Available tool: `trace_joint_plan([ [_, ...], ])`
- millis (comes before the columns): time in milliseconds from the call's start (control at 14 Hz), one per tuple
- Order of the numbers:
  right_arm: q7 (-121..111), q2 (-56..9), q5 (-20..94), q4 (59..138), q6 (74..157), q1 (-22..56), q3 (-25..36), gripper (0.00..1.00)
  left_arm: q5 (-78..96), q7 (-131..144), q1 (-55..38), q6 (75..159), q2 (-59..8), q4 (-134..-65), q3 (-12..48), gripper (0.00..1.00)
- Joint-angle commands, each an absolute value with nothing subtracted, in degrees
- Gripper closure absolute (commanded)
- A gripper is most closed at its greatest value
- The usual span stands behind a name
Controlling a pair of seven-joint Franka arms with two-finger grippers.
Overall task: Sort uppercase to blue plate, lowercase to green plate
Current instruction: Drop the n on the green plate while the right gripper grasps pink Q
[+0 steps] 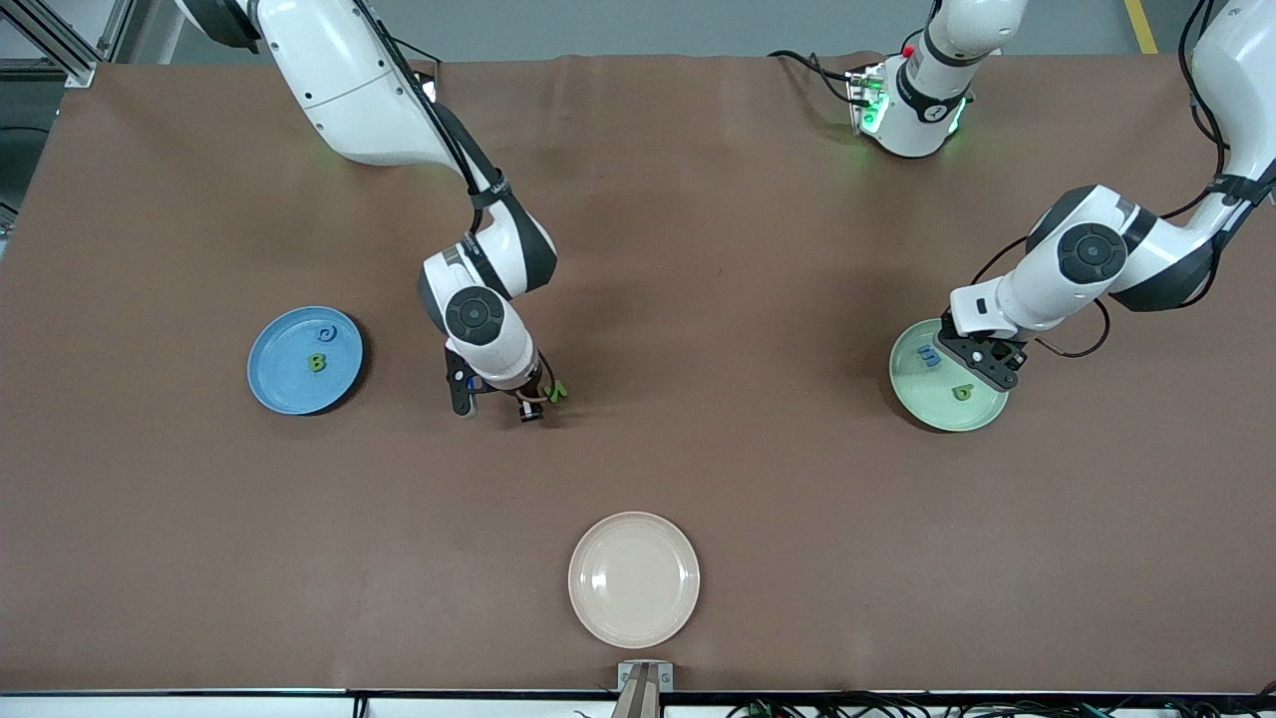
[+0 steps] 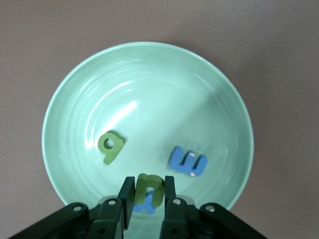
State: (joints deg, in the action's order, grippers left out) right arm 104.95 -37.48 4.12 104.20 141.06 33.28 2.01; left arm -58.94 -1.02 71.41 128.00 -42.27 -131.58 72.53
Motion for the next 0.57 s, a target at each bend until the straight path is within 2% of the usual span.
trace_joint_plan([
  [0, 104.2, -38.1, 4.1, 104.9, 140.7, 33.9, 2.5, 0.5, -60.4, -1.6, 70.8, 129.2, -42.1, -131.8, 71.1, 0.86],
  [71, 104.1, -38.1, 4.0, 104.9, 140.7, 34.0, 2.5, 0.54, -60.4, -1.6, 70.8, 129.2, -42.1, -132.2, 71.1, 0.85],
  [357, 102.0, -37.9, 3.9, 104.9, 140.1, 33.8, 2.5, 0.85, -60.4, -0.6, 70.9, 129.1, -41.8, -134.2, 71.0, 0.83],
  [428, 101.0, -37.6, 3.9, 104.8, 138.5, 33.6, 2.5, 0.91, -60.4, -0.4, 70.9, 129.1, -41.9, -134.6, 70.8, 0.81],
  [499, 99.7, -37.2, 3.9, 104.8, 136.4, 33.2, 2.6, 0.93, -60.4, -0.3, 70.9, 129.1, -41.9, -134.8, 70.7, 0.8],
])
